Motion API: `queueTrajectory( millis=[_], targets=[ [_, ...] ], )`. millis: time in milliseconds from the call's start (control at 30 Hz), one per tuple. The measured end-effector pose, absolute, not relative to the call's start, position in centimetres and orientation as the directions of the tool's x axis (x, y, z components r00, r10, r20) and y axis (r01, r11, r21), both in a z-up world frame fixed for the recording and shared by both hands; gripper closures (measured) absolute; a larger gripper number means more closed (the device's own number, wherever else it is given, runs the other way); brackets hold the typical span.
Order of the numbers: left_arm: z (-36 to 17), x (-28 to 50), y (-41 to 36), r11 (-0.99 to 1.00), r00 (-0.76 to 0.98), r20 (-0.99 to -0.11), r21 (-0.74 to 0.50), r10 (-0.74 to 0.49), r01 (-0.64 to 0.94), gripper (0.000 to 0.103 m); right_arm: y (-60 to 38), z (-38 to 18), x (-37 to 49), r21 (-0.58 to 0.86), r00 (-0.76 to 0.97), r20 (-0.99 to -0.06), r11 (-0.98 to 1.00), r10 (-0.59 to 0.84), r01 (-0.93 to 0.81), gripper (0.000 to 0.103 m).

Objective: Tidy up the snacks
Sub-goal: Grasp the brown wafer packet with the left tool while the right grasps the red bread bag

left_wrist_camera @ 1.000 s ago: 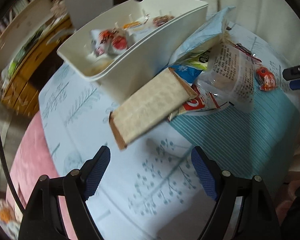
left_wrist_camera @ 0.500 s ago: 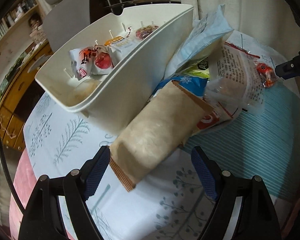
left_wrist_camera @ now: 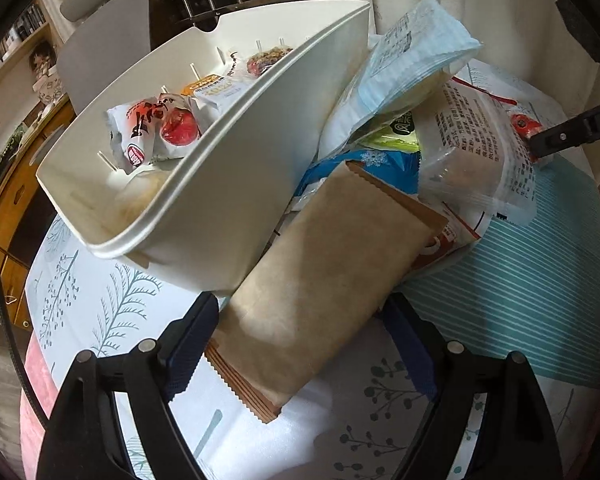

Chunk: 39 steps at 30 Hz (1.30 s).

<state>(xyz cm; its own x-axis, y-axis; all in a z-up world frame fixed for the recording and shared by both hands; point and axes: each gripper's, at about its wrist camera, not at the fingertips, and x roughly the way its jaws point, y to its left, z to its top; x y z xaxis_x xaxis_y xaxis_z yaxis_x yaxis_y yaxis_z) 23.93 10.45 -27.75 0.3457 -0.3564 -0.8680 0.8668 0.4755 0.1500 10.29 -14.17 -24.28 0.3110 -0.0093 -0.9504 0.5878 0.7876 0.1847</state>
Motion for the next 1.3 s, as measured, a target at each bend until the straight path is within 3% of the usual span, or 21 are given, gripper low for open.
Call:
queueTrajectory(
  millis=[300, 400, 533, 633, 700, 867, 1300],
  targets=[
    [-28.2, 25.7, 10.9, 0.497, 0.287, -0.873, 0.06, -0.394, 0.866, 0.014, -13.5, -25.2, 12.0, 0.133, 0.286, -0.957, 0.812, -0.043, 0.569, 0.042],
    [-28.4, 26.3, 11.3, 0.498, 0.227, -0.877, -0.016, -0.424, 0.867, 0.023, -13.8, -25.3, 12.3, 0.128, 0.289, -0.956, 0.803, -0.057, 0.582, 0.04],
    [-28.2, 26.2, 11.4, 0.48, 0.225, -0.873, -0.011, -0.432, 0.877, 0.036, -14.3, -25.4, 12.9, 0.108, 0.28, -0.957, 0.796, -0.081, 0.596, 0.04],
    [-28.1, 26.0, 11.3, 0.497, 0.234, -0.876, -0.008, -0.422, 0.868, 0.038, -14.1, -25.5, 13.3, 0.066, 0.25, -0.963, 0.807, -0.103, 0.587, 0.041],
    [-28.1, 25.8, 11.3, 0.507, 0.239, -0.878, -0.005, -0.415, 0.862, 0.039, -13.7, -25.4, 13.6, 0.028, 0.226, -0.966, 0.817, -0.127, 0.576, 0.048],
    [-27.8, 25.2, 10.7, 0.553, 0.25, -0.892, 0.001, -0.376, 0.833, 0.043, -13.5, -25.3, 13.1, 0.024, 0.205, -0.972, 0.82, -0.114, 0.572, 0.053],
    [-27.2, 21.4, 11.1, 0.702, 0.213, -0.928, -0.069, -0.306, 0.708, 0.048, -13.4, -24.4, 10.0, 0.024, 0.175, -0.979, 0.8, -0.101, 0.599, 0.055]
  ],
)
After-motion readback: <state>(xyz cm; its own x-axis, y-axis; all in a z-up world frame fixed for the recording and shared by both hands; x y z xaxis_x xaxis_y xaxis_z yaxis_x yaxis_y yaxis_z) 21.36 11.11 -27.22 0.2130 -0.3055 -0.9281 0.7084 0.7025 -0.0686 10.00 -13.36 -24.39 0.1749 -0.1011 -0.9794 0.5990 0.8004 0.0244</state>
